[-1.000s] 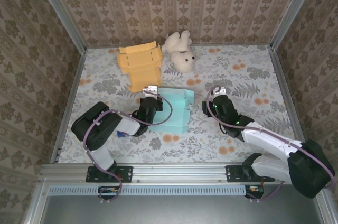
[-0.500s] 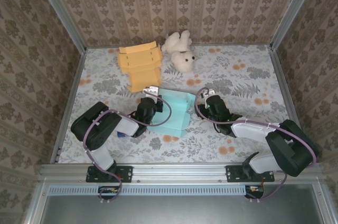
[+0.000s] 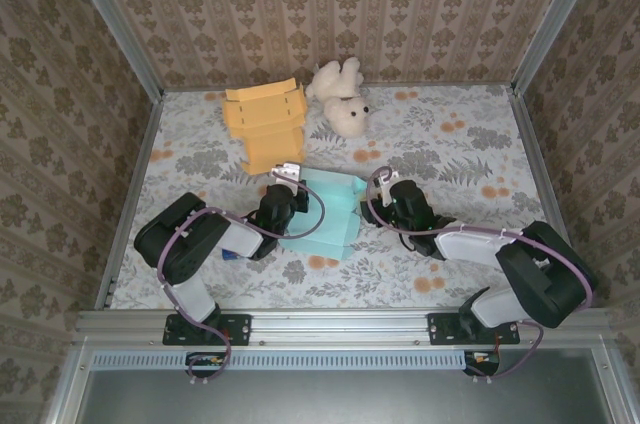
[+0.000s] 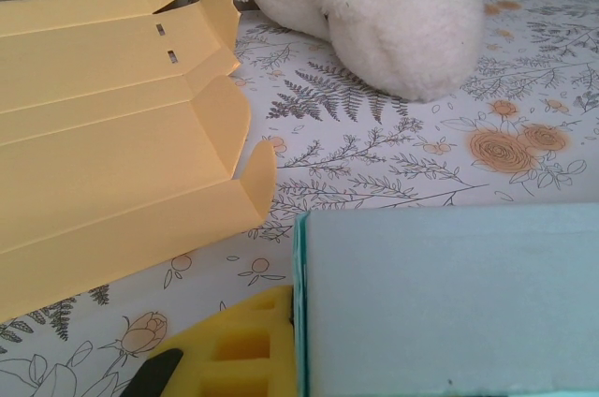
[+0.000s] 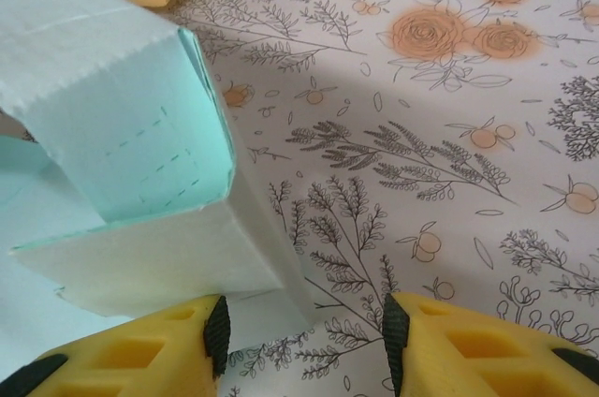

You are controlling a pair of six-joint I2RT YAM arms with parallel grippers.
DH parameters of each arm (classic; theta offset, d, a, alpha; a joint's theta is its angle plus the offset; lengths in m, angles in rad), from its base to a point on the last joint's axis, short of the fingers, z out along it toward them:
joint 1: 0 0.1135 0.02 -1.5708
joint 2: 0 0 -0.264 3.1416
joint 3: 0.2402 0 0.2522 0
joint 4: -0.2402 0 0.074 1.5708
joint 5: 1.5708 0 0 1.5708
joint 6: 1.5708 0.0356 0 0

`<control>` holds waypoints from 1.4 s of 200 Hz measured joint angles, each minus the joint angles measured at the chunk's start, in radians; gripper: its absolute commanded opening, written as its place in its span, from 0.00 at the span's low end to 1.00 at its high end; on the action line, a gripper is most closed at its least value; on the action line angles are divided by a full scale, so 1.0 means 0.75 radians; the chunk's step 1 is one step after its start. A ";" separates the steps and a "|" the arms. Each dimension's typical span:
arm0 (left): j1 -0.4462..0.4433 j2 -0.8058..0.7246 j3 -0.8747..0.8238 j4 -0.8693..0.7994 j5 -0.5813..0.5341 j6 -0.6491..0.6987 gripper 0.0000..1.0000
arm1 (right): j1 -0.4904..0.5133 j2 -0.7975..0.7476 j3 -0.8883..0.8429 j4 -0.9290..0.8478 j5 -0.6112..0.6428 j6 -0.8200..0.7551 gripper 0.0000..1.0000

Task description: Fold the paper box

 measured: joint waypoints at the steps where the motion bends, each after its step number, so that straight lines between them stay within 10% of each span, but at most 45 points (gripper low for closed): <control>1: 0.000 0.000 0.000 0.000 0.000 0.000 0.00 | 0.000 0.000 0.000 0.001 -0.001 0.000 0.49; 280: -0.063 0.022 0.030 -0.028 -0.150 -0.046 0.00 | 0.168 0.288 0.171 0.114 0.157 0.022 0.30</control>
